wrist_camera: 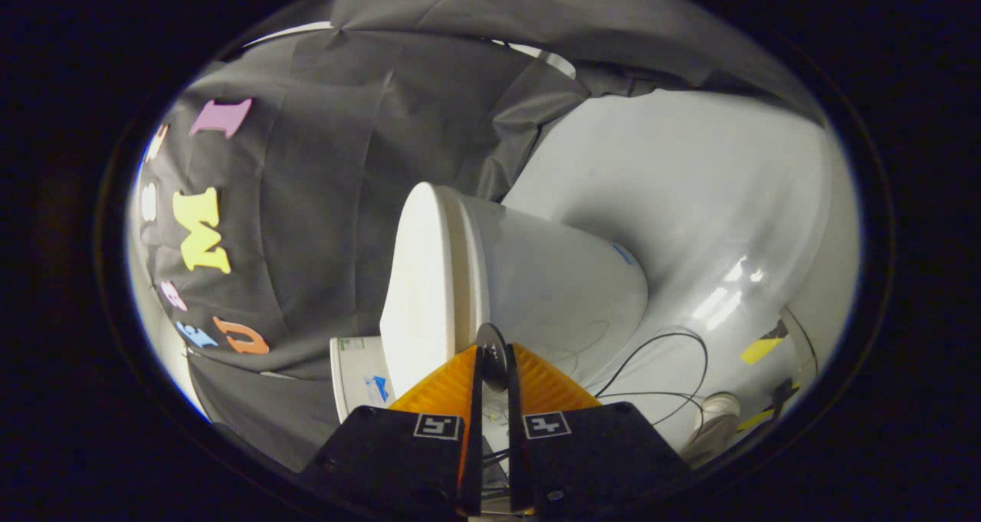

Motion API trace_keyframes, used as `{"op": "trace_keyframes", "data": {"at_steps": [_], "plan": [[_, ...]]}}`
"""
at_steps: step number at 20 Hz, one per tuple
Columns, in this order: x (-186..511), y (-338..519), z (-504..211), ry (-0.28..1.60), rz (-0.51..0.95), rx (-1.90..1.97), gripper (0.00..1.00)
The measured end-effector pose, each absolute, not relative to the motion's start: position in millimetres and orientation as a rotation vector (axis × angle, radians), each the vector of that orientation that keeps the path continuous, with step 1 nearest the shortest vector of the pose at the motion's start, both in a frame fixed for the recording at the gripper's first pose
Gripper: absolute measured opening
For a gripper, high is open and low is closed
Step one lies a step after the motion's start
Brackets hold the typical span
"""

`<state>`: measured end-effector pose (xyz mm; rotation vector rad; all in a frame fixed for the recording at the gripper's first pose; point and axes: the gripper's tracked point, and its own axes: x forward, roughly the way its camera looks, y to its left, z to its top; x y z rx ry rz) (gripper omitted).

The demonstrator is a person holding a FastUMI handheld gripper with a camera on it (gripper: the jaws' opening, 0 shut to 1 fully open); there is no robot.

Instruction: Open the toilet lid.

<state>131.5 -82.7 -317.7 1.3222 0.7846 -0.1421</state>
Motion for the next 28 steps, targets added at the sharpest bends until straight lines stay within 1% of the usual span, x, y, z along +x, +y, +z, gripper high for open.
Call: {"op": "trace_keyframes", "data": {"at_steps": [4, 9, 20, 28], "plan": [[130.5, -80.0, -312.5, 0.820, -0.153, 1.339, 0.13], [134.5, -76.7, -298.1, 0.855, -0.182, 1.236, 0.08], [136.5, -65.0, -252.1, 0.839, -0.180, 1.156, 0.08], [137.6, -55.6, -217.4, 0.853, -0.151, 0.986, 0.08]]}}
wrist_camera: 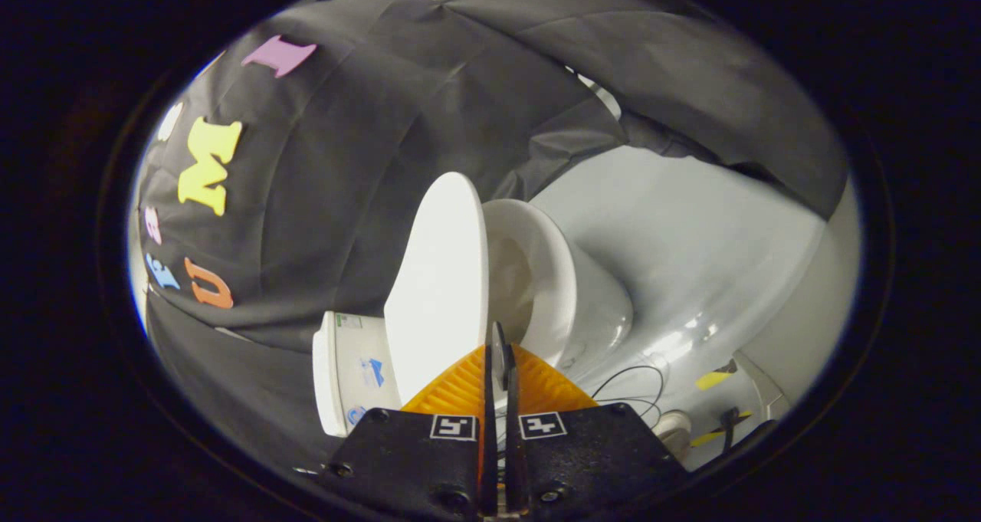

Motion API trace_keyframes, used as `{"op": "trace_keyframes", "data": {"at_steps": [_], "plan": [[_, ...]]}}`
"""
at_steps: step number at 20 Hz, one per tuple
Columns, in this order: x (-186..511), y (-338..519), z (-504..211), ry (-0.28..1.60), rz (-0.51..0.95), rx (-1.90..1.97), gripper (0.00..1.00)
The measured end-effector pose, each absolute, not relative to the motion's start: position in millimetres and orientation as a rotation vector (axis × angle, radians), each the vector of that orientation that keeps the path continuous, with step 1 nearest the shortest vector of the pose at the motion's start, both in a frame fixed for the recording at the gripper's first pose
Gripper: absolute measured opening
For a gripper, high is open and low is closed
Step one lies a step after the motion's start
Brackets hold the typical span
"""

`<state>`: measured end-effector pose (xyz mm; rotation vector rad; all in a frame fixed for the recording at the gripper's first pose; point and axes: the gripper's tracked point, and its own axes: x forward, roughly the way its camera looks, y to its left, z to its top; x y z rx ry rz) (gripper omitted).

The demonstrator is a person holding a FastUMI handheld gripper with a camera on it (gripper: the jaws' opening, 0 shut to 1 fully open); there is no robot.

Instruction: Open the toilet lid.

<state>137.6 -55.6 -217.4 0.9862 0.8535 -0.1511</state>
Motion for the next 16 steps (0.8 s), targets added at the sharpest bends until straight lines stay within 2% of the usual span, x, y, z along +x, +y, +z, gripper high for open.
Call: {"op": "trace_keyframes", "data": {"at_steps": [16], "plan": [[149.0, -33.4, -151.2, 0.800, -0.118, 0.906, 0.08]]}}
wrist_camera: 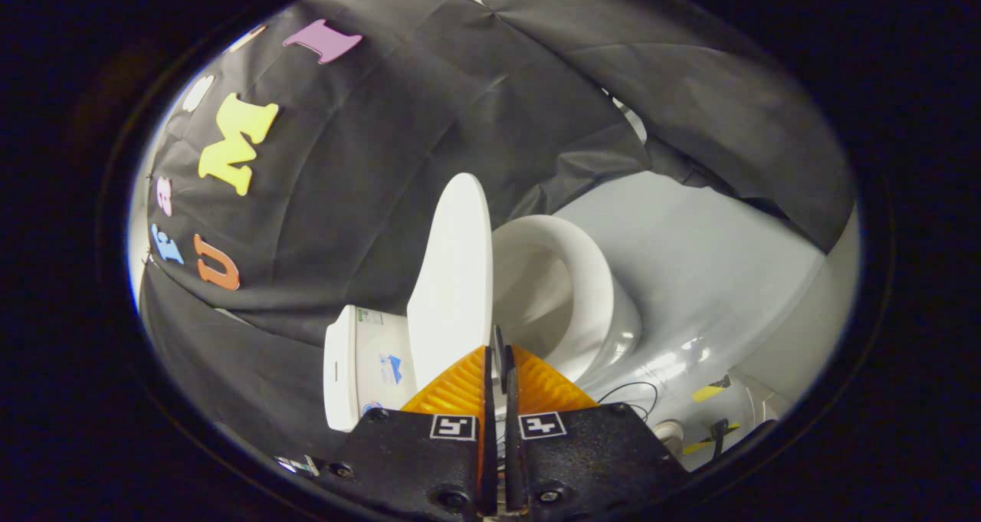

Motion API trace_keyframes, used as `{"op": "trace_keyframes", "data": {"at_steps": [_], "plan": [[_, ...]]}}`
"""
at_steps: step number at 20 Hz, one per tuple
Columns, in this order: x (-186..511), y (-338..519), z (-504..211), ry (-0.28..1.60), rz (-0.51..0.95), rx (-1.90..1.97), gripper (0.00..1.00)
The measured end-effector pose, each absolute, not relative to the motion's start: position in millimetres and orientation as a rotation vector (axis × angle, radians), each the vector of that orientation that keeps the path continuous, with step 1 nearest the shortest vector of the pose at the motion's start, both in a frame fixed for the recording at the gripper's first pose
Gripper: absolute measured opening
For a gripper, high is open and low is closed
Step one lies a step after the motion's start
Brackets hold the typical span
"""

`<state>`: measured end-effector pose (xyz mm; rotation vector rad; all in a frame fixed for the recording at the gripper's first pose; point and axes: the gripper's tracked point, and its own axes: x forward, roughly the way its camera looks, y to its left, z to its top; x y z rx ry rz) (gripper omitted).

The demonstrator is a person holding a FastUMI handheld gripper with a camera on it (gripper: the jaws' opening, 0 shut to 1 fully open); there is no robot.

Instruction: Open the toilet lid.

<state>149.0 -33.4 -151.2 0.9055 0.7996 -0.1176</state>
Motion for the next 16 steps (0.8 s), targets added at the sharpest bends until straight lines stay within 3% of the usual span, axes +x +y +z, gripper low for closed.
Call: {"op": "trace_keyframes", "data": {"at_steps": [16], "plan": [[161.4, 22.7, -90.8, 0.727, -0.052, 0.701, 0.08]]}}
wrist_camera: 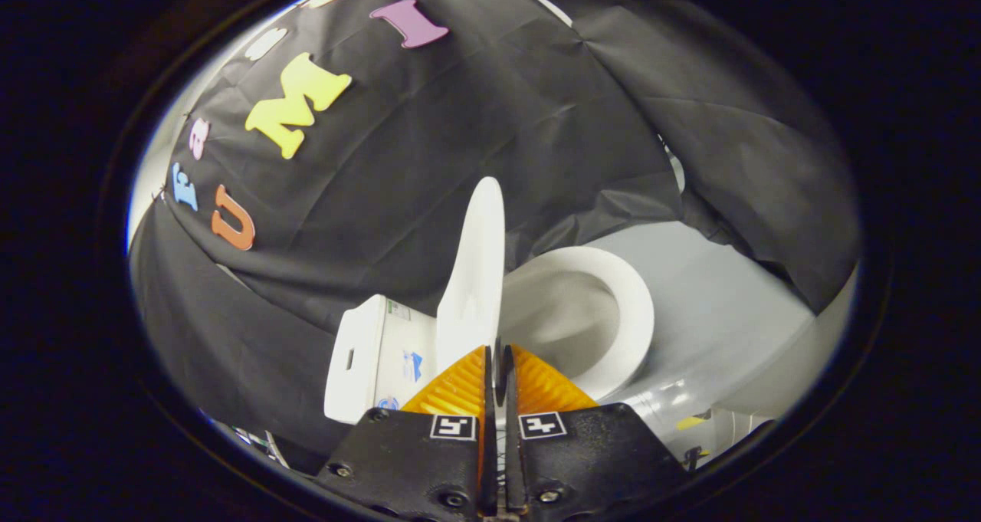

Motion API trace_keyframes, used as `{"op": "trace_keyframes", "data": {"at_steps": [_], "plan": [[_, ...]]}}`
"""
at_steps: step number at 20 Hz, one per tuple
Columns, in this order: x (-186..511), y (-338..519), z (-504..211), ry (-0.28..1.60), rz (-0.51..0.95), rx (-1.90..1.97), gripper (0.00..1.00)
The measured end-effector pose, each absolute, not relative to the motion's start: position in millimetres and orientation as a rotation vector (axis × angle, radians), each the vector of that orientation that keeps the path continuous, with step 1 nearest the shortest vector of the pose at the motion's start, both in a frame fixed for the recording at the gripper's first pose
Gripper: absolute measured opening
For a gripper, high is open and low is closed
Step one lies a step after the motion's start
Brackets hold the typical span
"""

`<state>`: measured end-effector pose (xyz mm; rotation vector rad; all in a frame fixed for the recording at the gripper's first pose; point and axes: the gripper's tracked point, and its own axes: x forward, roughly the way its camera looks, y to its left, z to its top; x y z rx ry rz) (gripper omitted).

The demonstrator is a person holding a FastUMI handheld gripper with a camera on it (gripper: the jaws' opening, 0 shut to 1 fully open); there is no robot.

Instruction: Open the toilet lid.

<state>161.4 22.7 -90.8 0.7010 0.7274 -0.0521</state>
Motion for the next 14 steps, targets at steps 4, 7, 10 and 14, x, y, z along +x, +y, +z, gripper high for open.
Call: {"op": "trace_keyframes", "data": {"at_steps": [4, 7, 10, 14], "plan": [[163.3, 35.2, -76.7, 0.719, -0.051, 0.639, 0.08], [164.0, 32.3, -80.6, 0.707, -0.034, 0.608, 0.08], [163.5, 32.7, -81.8, 0.676, -0.016, 0.576, 0.08], [163.8, 34.9, -82.6, 0.646, 0.000, 0.585, 0.11]]}}
